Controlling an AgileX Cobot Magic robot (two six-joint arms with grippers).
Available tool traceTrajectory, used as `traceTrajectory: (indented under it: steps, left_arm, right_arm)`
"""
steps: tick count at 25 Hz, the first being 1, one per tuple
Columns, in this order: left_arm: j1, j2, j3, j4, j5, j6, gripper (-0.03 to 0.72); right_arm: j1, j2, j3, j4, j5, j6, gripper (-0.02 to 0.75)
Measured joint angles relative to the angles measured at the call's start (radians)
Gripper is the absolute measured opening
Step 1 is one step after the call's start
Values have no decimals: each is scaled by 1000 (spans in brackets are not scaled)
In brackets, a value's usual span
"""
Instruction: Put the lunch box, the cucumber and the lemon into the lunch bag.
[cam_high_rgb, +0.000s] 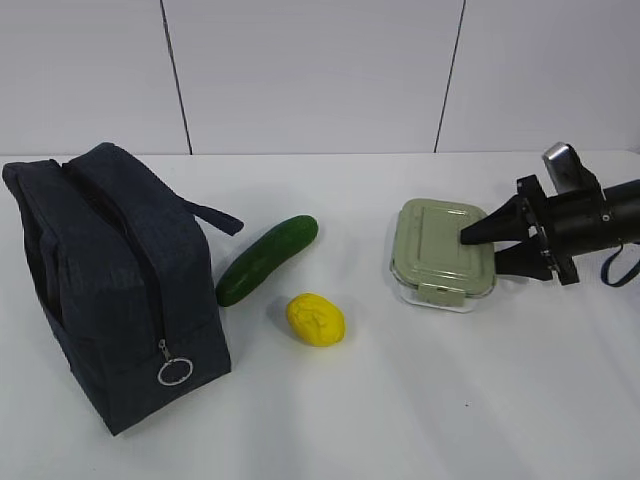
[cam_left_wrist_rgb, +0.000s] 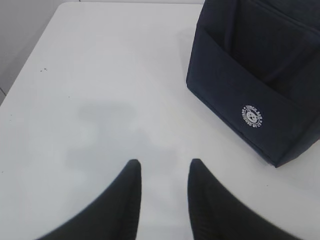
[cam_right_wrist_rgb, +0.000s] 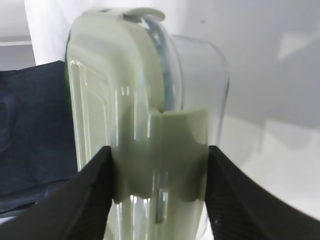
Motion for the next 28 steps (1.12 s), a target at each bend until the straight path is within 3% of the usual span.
traceTrajectory:
  steps: [28]
  left_arm:
    - [0, 0, 0, -15, 0, 0, 239]
  right_arm:
    - [20, -189, 4, 15, 10, 137, 406]
